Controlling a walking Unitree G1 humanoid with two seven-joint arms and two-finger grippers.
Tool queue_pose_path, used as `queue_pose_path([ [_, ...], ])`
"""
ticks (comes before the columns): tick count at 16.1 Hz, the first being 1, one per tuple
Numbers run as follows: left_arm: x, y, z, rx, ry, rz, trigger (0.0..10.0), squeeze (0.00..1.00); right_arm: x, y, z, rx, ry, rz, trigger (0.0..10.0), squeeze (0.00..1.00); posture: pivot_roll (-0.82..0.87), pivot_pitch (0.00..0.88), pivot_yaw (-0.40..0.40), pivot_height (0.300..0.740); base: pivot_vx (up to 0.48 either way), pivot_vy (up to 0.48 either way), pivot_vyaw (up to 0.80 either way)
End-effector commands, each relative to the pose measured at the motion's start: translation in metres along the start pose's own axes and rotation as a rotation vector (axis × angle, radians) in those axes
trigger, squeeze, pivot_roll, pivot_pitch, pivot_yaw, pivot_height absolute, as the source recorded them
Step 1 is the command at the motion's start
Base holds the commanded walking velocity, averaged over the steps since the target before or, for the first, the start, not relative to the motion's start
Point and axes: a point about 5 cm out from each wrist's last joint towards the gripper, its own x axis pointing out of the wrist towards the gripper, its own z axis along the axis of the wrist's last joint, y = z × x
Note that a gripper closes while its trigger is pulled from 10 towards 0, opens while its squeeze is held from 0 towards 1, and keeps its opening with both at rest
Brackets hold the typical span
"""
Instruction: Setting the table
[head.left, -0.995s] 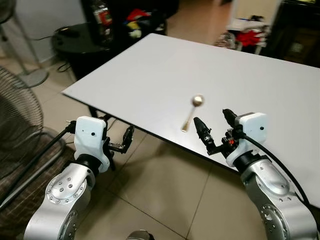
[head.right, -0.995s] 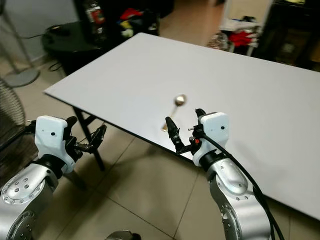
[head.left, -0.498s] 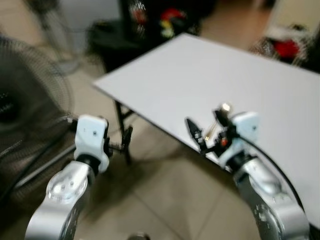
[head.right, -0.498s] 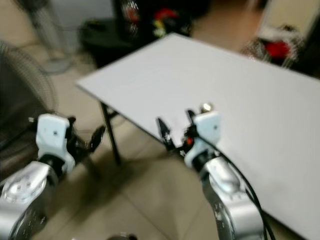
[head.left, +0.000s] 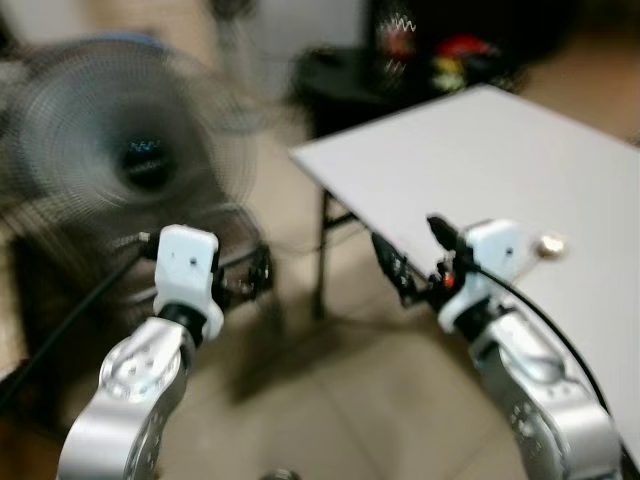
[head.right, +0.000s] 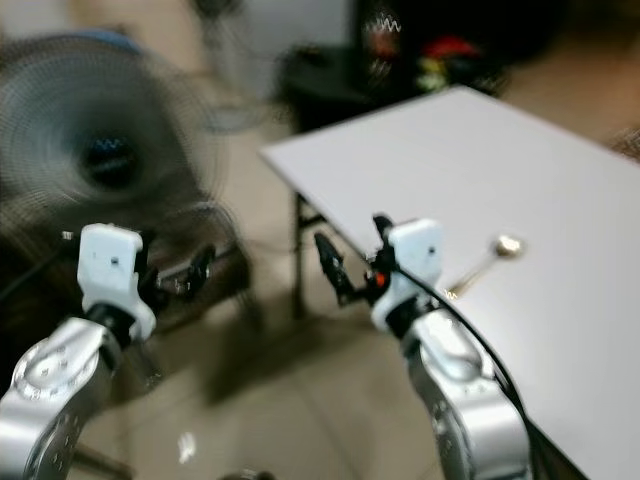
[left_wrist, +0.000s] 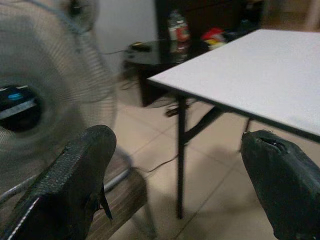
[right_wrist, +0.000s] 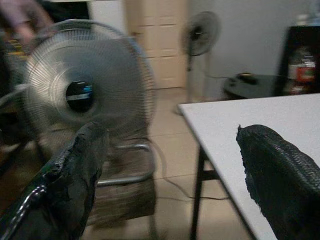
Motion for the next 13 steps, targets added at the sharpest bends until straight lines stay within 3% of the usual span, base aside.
queue_pose_path([
  [1, 0.0005, 0.0013, 0.0006, 0.007, -0.007, 0.014, 10.0, 0.89, 0.0022, -0.0013, -0.0035, 0.017, 0.018, 0.007, 10.0, 1.0, 0.08, 0.0, 0.03, 0.74, 0.0, 0.0, 0.8],
  [2, 0.0009, 0.0013, 0.0006, 0.015, -0.007, 0.016, 10.0, 0.71, 0.0027, -0.0021, -0.0037, 0.026, 0.018, 0.008, 10.0, 1.0, 0.08, 0.0, 0.029, 0.74, 0.0, 0.0, 0.8],
  [3, 0.0013, 0.0019, 0.001, 0.02, -0.011, 0.019, 10.0, 0.12, 0.0032, -0.0029, -0.0041, 0.035, 0.019, 0.006, 10.0, 1.0, 0.08, 0.0, 0.029, 0.74, 0.0, 0.0, 0.8],
  [4, 0.002, 0.003, 0.001, 0.026, -0.012, 0.024, 10.0, 0.0, 0.0036, -0.0032, -0.0046, 0.043, 0.02, 0.005, 10.0, 1.0, 0.08, 0.0, 0.03, 0.74, 0.0, 0.0, 0.8],
  [10, 0.0037, 0.0073, 0.006, 0.032, -0.05, 0.032, 10.0, 0.0, 0.0051, 0.0016, -0.0082, 0.069, 0.034, 0.046, 10.0, 1.0, 0.08, 0.0, 0.035, 0.74, 0.0, 0.0, 0.8],
  [13, 0.0026, 0.0077, 0.0056, 0.03, -0.05, 0.033, 10.0, 0.0, 0.0064, 0.0008, -0.0089, 0.08, 0.035, 0.034, 10.0, 1.0, 0.08, 0.0, 0.035, 0.74, 0.285, 0.0, 0.8],
])
